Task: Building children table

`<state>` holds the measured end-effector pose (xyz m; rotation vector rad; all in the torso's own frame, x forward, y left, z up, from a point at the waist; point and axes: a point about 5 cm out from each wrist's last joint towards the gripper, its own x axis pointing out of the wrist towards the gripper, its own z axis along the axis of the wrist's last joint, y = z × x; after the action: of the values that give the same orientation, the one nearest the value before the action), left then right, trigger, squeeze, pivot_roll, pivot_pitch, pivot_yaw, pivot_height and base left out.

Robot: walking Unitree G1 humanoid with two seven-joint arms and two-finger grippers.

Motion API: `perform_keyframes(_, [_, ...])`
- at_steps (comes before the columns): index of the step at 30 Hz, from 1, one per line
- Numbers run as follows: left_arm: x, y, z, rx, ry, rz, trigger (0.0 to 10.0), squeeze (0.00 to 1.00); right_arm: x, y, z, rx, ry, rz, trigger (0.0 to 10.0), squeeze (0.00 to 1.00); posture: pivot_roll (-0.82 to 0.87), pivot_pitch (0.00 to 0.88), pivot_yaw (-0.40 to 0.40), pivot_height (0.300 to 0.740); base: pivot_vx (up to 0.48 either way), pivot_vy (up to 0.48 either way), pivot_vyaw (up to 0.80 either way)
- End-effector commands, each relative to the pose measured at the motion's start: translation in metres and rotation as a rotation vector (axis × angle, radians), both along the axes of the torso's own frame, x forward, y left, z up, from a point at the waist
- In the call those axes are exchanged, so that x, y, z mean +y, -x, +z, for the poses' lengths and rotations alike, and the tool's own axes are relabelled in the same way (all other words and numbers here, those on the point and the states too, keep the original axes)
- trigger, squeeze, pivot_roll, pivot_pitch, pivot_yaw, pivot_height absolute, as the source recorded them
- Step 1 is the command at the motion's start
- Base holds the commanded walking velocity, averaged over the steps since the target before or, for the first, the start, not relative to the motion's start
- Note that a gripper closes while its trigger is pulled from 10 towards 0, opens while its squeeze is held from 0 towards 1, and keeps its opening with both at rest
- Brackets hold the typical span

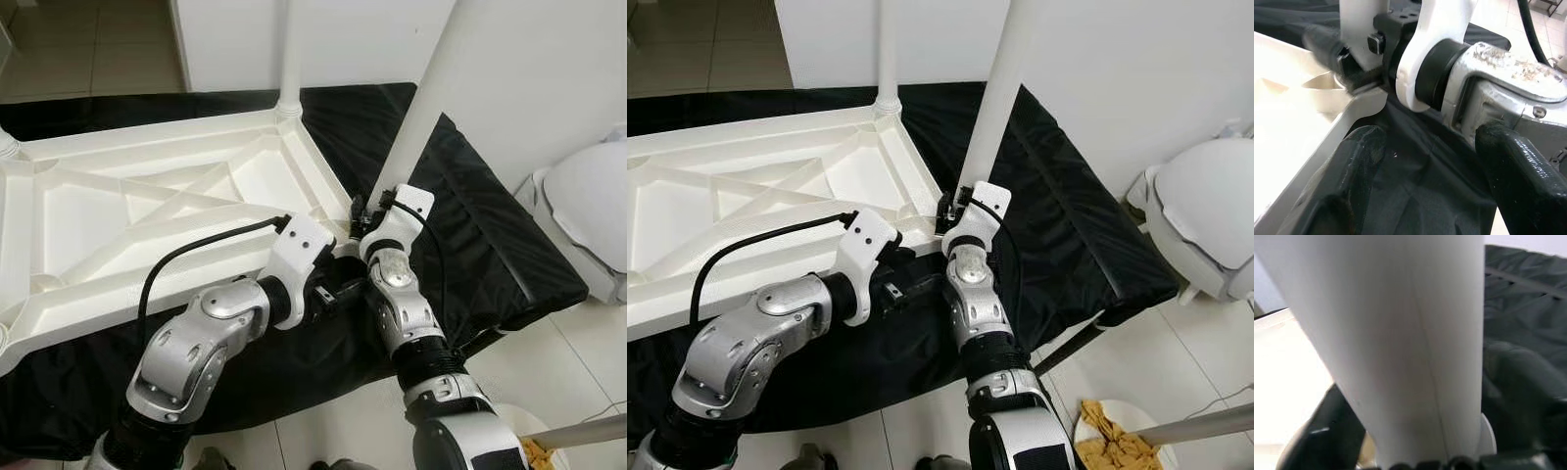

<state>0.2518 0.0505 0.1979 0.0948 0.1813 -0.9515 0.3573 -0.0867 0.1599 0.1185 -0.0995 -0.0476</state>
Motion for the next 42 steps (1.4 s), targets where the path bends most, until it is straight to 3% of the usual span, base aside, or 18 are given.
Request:
perform_keyframes(1, [-0.006,0.003,0.003,-0.016,0.012,-0.033,10.0,0.0,0.004,0.003,-0.007,0.015,-0.006,0.029,10.0,1.0,0.02,0.07,-0.087,0.74,0.0,0.0,0.0])
perform_keyframes(14, [-0.007,-0.002,-0.001,-0.008,0.012,-0.005,10.0,0.0,-0.034,-0.003,-0.002,-0.042,0.046,0.146,10.0,1.0,0.0,0.049,-0.082,0.74,0.0,0.0,0.0])
perform_keyframes(15, [-0.008,-0.003,0.0,-0.009,0.013,-0.006,10.0,0.0,-0.037,-0.004,-0.001,-0.049,0.051,0.17,10.0,0.92,0.0,0.047,-0.081,0.74,0.0,0.0,0.0])
perform_keyframes(19, [-0.008,-0.002,0.0,-0.009,0.013,-0.007,10.0,0.0,-0.038,-0.004,0.0,-0.053,0.055,0.184,10.0,0.92,0.0,0.047,-0.081,0.74,0.0,0.0,0.0])
perform_keyframes(20, [-0.008,-0.003,0.0,-0.013,0.009,-0.006,10.0,0.0,-0.04,-0.004,0.001,-0.053,0.056,0.237,10.0,0.0,0.0,0.045,-0.079,0.74,0.0,0.0,0.0])
perform_keyframes(22, [-0.008,-0.003,0.0,-0.013,0.009,-0.006,10.0,0.0,-0.04,-0.004,0.001,-0.053,0.056,0.237,10.0,0.0,0.0,0.045,-0.079,0.74,0.0,0.0,0.0])
perform_keyframes(26, [-0.007,-0.006,0.002,-0.027,0.008,0.018,10.0,0.0,-0.049,-0.003,0.0,-0.052,0.088,0.388,10.0,0.0,0.0,0.048,-0.075,0.74,0.0,0.0,0.0])
perform_keyframes(28, [-0.007,-0.006,0.002,-0.027,0.008,0.018,10.0,0.0,-0.049,-0.003,0.0,-0.052,0.088,0.388,10.0,0.0,0.0,0.048,-0.075,0.74,0.0,0.0,0.0])
perform_keyframes(34, [-0.003,-0.016,0.004,-0.05,0.001,0.09,10.0,0.0,-0.069,-0.009,0.0,-0.029,0.129,0.499,10.0,0.0,0.0,0.059,-0.069,0.74,0.0,0.0,0.0])
perform_keyframes(42, [0.001,-0.023,0.005,-0.066,-0.014,0.142,10.0,0.0,-0.079,-0.015,0.005,-0.02,0.17,0.559,10.0,0.0,0.01,0.064,-0.064,0.74,0.0,0.0,0.0])
